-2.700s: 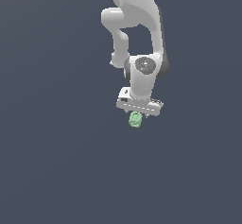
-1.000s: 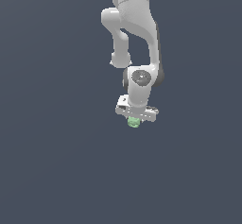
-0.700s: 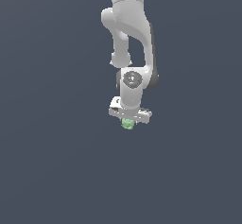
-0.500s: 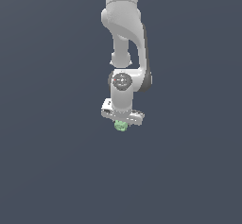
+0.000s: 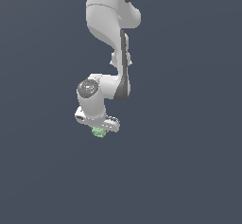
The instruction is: Pick up the object and move it to a goal position.
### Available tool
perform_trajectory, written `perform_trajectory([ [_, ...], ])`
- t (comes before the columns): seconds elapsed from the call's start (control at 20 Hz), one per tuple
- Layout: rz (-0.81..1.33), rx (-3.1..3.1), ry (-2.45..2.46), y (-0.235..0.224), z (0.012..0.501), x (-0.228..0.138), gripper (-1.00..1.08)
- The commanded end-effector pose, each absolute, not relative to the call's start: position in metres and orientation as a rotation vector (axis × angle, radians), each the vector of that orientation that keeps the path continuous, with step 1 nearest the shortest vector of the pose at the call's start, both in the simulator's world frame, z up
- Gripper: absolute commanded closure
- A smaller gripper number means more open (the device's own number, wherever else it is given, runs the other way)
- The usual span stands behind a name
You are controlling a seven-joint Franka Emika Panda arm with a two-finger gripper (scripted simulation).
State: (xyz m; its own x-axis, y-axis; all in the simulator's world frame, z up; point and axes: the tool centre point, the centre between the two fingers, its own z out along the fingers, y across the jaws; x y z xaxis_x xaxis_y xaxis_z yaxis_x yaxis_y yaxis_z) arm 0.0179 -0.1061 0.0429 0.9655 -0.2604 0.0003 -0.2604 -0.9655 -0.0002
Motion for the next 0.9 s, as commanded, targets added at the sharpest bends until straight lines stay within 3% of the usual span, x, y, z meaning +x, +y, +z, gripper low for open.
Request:
perform_trajectory([
  [0.0, -0.001, -3.114, 0.410, -0.131, 0.043, 0.026, 1.08],
  [0.4, 0.000, -3.115, 0.411, -0.179, 0.044, 0.044, 1.08],
  [0.85, 0.000, -3.115, 0.411, -0.193, 0.044, 0.051, 1.08],
])
